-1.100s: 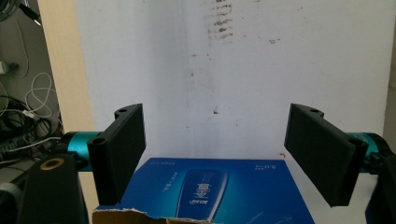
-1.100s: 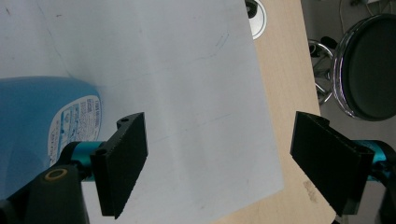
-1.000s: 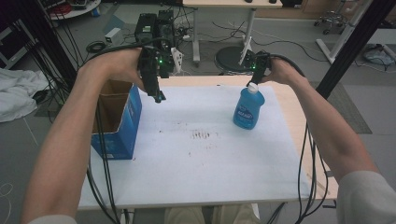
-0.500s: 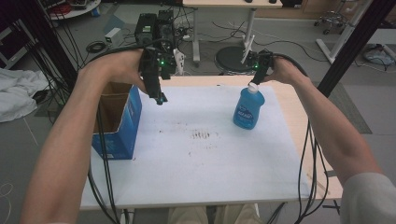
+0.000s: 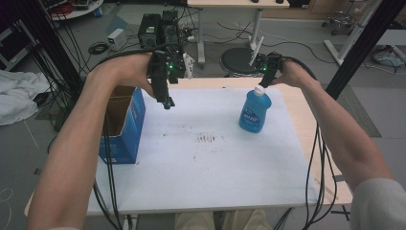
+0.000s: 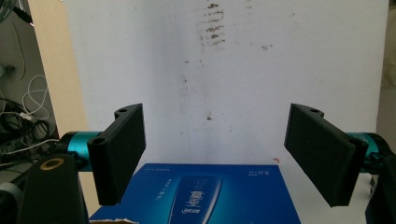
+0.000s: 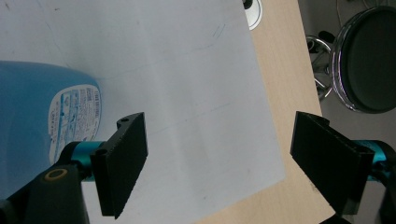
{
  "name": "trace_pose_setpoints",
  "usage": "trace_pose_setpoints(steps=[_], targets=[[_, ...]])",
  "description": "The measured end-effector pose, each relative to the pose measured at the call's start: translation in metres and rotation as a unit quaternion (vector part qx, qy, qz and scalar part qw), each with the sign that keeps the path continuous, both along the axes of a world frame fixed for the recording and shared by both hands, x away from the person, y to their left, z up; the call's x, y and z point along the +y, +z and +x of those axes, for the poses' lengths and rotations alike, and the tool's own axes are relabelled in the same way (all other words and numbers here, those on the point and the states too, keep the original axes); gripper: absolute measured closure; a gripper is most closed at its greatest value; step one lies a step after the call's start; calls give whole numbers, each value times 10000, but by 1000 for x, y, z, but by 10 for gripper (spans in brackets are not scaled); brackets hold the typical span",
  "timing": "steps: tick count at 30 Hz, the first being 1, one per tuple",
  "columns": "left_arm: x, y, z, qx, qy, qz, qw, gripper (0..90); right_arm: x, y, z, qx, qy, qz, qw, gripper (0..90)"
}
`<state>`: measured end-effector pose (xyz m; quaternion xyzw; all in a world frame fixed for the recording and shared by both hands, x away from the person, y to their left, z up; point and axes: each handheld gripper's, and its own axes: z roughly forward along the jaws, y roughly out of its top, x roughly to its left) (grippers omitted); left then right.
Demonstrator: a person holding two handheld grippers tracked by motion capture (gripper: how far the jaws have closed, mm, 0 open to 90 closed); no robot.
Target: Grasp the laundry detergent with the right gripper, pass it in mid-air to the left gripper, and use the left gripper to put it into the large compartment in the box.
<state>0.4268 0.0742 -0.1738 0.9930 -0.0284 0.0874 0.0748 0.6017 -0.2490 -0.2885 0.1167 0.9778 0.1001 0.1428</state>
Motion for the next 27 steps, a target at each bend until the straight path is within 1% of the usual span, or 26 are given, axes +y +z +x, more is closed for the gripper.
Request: trace_pose_setpoints(steps=[2, 3, 6, 7, 9, 10, 13, 16, 18, 21, 22, 23, 27], targets=[[-1, 0, 0, -12, -24, -12, 10000, 207, 0, 0, 1, 24, -61, 42, 10000, 182], [-1, -1, 0, -17, -28, -25, 10000, 207, 1, -1, 1, 18, -34, 67, 10000, 182], [-1, -1, 0, -27, -32, -21, 10000, 207, 2, -2, 1, 5, 28, 28, 10000, 182], [0, -2, 0, -31, -27, -35, 10000, 207, 4, -4, 1, 21, 20, -18, 10000, 182], [1, -3, 0, -19, -15, -57, 10000, 207, 4, -4, 1, 29, 8, -29, 10000, 182], [2, -4, 0, -26, -16, -64, 10000, 207, 4, -3, 0, 16, 17, -36, 10000, 181], [5, -6, -1, -6, 5, -100, 9999, 207, 2, 1, 0, -8, -20, 44, 10000, 181], [7, -9, -2, 19, 16, -92, 10000, 207, 1, 4, -1, -18, -55, 74, 10000, 182], [7, -11, -1, 31, 15, -107, 9999, 207, -1, 5, -1, 17, -95, 97, 9999, 181], [8, -13, -2, 39, 17, -138, 9999, 207, -2, 5, -3, 42, -120, 46, 9999, 182], [8, -14, -2, 53, 14, -132, 9999, 207, -3, 4, -3, 39, -86, 32, 10000, 182], [8, -15, -2, 46, -7, -118, 9999, 207, -6, 4, -4, 33, -93, -15, 10000, 182], [8, -16, -2, 59, -6, -139, 9999, 207, -13, 5, -6, 27, -141, -53, 9999, 182]])
